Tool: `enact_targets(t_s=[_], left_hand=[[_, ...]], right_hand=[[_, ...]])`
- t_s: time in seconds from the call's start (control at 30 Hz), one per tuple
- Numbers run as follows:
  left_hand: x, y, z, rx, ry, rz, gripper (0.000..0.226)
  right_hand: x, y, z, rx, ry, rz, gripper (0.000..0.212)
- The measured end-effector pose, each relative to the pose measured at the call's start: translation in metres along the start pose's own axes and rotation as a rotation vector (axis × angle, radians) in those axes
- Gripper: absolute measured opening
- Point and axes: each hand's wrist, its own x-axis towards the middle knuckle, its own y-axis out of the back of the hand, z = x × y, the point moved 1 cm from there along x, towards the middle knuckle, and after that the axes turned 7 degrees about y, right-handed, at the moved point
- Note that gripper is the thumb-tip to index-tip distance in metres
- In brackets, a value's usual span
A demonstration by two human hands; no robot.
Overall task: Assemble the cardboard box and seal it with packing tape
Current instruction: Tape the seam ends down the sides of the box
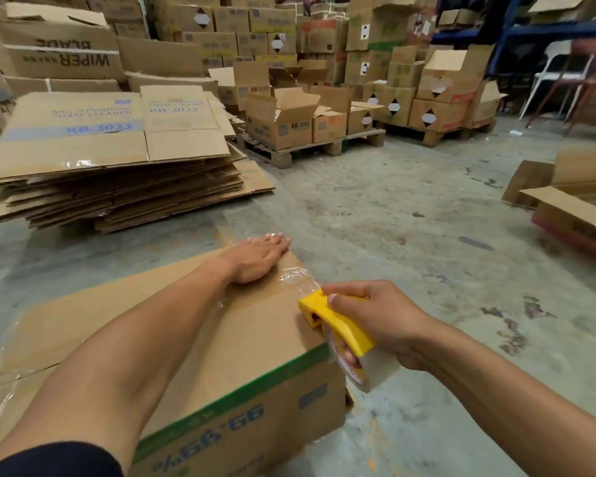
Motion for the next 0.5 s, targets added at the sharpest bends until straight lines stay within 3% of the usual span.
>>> enact_targets(t_s=[0.1, 0.2, 0.5], left_hand=[[-0.026, -0.001, 0.031, -0.102, -0.141, 0.027, 0.049], [-0.048, -0.015, 0.058, -0.137, -0.210, -0.064, 0.050], [-0.059, -0.022, 0.068, -0.033, -0.200, -0.003, 0.048]], right_hand=[[0.001, 0.001, -0.003, 0.024, 0.008, -0.004, 0.026], [-0.002, -0.001, -0.005, 0.064, 0.036, -0.034, 0.020], [-0.037, 0.013, 0.010, 0.047, 0.013, -0.054, 0.028]])
